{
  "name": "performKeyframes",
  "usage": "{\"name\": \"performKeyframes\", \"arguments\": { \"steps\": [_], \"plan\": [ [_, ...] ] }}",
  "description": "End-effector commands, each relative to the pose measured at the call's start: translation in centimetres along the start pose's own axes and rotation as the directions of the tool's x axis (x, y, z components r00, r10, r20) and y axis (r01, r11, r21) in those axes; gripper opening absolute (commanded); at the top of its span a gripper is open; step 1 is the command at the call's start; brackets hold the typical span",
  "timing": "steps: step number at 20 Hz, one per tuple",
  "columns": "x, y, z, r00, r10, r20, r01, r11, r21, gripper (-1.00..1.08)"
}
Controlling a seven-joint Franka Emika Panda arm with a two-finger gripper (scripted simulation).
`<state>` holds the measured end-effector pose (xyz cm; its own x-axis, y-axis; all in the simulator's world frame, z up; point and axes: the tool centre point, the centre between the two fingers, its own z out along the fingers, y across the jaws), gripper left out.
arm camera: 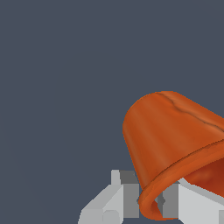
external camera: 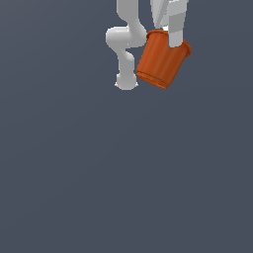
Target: Pick up the object and move it to a goal position.
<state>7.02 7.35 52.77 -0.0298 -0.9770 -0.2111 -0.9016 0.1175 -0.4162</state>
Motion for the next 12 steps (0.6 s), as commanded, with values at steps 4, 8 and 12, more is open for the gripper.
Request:
{"name": "performKeyframes", "arguments": {
  "steps": [4,8,12],
  "plan": [
    [-0.99,-0.40,-1.43,1.000,0.013,-0.018,-0.013,1.000,0.028,-1.00],
    [-1.22,-0.47,-1.69,1.000,0.015,-0.023,-0.015,0.999,0.033,-1.00],
    [-1.10,-0.43,-1.48,1.000,0.013,-0.021,-0.013,1.000,0.028,-1.00]
  ]
}}
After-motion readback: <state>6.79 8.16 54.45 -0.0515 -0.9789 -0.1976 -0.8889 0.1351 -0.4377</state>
